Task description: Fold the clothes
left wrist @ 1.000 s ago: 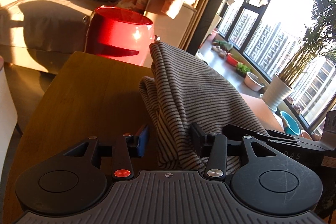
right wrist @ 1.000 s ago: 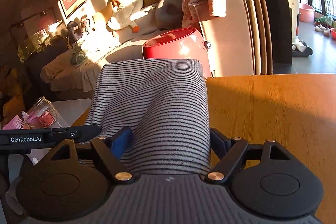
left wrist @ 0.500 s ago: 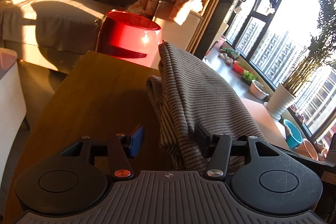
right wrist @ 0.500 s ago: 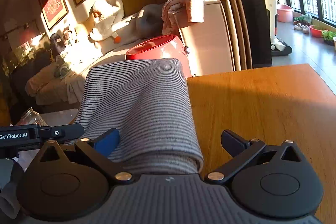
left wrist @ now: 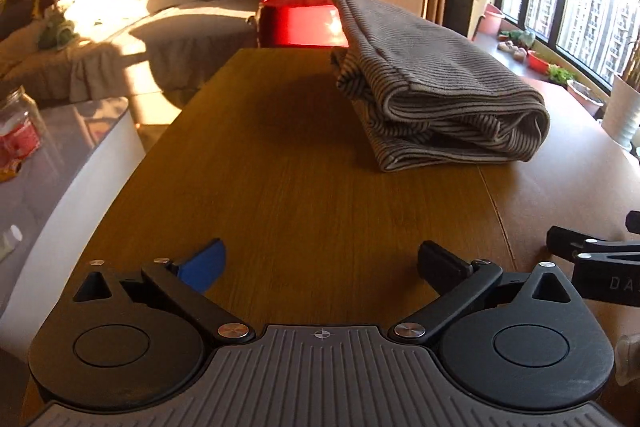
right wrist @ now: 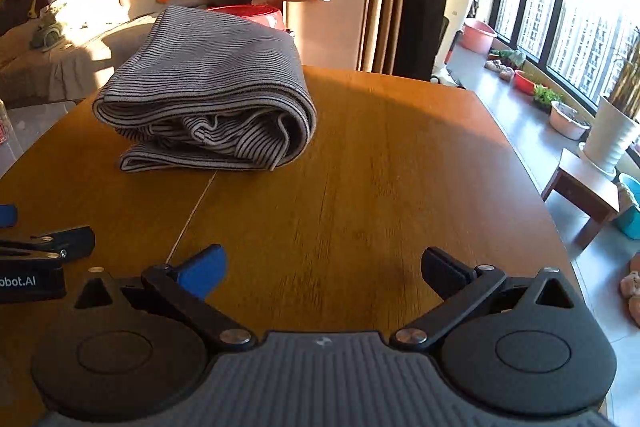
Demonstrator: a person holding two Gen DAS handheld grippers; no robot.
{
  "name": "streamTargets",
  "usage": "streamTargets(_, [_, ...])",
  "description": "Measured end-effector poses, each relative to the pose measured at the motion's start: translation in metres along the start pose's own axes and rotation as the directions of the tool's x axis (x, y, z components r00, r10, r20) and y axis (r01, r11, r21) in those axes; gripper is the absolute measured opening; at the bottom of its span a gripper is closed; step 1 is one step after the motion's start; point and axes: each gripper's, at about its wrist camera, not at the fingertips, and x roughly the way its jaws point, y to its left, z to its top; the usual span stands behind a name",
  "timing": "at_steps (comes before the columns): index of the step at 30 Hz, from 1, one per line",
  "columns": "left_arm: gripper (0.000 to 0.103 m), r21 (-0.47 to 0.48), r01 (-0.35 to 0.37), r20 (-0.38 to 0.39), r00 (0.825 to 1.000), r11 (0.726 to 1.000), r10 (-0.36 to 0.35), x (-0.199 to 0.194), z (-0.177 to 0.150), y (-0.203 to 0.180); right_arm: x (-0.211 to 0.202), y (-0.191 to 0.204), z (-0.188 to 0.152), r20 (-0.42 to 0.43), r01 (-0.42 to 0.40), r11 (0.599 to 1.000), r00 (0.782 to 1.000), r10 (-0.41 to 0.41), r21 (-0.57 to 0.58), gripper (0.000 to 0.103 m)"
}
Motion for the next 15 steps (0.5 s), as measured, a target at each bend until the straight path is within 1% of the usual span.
streamTargets(2, [0.103, -0.006, -0.015, 0.001, 1.0, 1.0, 0.015, -0.0006, -0.0005, -0.0012, 0.0021, -0.0081, -0.0005, -0.013, -0.017, 0.999, 1.0, 0.018, 0.047, 0.103])
streamTargets(3, [0.103, -0.01, -0.019, 0.004, 1.0, 1.0, 0.019, -0.0007, -0.0004, -0.0018, 0.0028, -0.0101, -0.0003, -0.012, -0.021, 0.999, 1.0, 0.022, 0.05, 0.103])
streamTargets(7, [0.103, -0.025, -0.036, 0.016, 0.999, 0.999, 0.036, -0.0012, -0.0011, -0.005, 0.0048, -0.0089, 0.0002, -0.01, -0.035, 0.999, 0.999, 0.035, 0.033, 0.103])
streamTargets(15, [0.103, -0.029, -0.04, 0.019, 0.999, 0.999, 0.04, -0.0006, -0.0001, -0.0057, 0.0038, -0.0089, 0.0001, -0.009, -0.043, 0.999, 0.999, 0.043, 0.025, 0.103])
